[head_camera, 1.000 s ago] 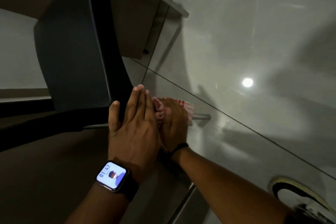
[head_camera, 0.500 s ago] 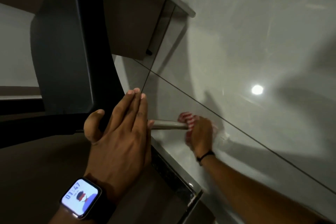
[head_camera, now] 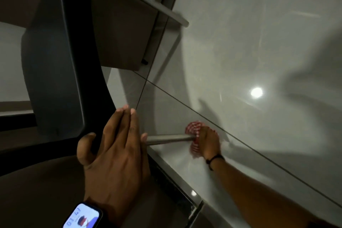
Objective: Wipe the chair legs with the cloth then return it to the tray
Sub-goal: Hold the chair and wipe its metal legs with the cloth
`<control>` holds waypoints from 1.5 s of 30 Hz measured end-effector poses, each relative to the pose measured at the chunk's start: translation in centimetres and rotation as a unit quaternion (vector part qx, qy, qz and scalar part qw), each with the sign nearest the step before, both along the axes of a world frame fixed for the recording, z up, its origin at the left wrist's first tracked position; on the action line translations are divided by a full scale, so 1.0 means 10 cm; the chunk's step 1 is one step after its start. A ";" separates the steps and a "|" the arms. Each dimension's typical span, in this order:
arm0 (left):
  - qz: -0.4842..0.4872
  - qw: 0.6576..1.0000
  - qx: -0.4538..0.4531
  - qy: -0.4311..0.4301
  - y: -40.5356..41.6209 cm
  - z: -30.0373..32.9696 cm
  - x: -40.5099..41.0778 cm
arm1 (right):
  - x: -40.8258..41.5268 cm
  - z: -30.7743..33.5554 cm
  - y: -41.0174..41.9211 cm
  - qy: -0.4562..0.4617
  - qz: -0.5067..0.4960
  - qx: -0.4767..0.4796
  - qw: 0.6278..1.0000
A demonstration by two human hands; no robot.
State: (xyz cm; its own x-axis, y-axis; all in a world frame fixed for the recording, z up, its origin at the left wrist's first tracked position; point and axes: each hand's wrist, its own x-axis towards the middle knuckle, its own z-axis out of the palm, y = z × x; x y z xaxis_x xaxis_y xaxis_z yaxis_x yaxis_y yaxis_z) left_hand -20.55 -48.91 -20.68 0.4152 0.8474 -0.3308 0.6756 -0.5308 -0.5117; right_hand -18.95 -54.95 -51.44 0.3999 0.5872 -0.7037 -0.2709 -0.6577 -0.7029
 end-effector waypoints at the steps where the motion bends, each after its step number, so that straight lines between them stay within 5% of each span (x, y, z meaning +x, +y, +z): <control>1: 0.007 1.000 0.010 -0.001 0.00 -0.02 0.01 | 0.10 -0.10 0.01 0.083 0.024 -0.052 0.995; 4: 0.051 0.999 0.012 0.015 0.01 -0.04 0.13 | 0.20 -0.01 0.11 0.113 0.128 -0.078 0.982; 8: 0.132 0.988 -0.034 0.073 0.04 0.03 0.36 | 0.17 1.00 0.24 -0.022 0.125 0.097 0.987; 11: 0.129 0.985 -0.082 0.076 0.17 0.25 0.55 | 0.33 1.76 0.37 0.177 0.157 0.047 0.970; 14: 0.084 0.993 -0.077 0.035 0.57 0.70 0.88 | 0.92 2.27 0.58 0.323 -0.061 0.023 0.944; 20: -0.040 0.997 -0.009 -0.065 1.70 1.28 1.63 | 2.15 3.03 1.43 0.192 -0.188 0.121 0.955; 25: -0.059 0.997 -0.016 -0.056 2.53 1.31 1.95 | 2.46 3.30 2.45 0.072 -0.180 0.191 0.962; 37: -0.054 0.996 -0.047 0.053 3.67 0.83 1.81 | 1.76 2.23 3.84 -0.044 -0.102 0.262 0.958; 45: -0.042 0.999 -0.027 0.009 3.73 0.68 1.75 | 1.98 1.12 4.13 0.046 -0.049 0.039 0.997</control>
State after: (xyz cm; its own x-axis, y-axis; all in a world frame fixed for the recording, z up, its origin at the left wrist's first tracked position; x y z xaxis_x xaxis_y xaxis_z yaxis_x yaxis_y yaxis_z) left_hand -3.03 -11.57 -13.88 0.4781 0.7898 -0.3842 0.6175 -0.6133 -0.4924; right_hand 0.89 -13.63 -40.27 0.3930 0.6036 -0.6937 -0.3971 -0.5690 -0.7201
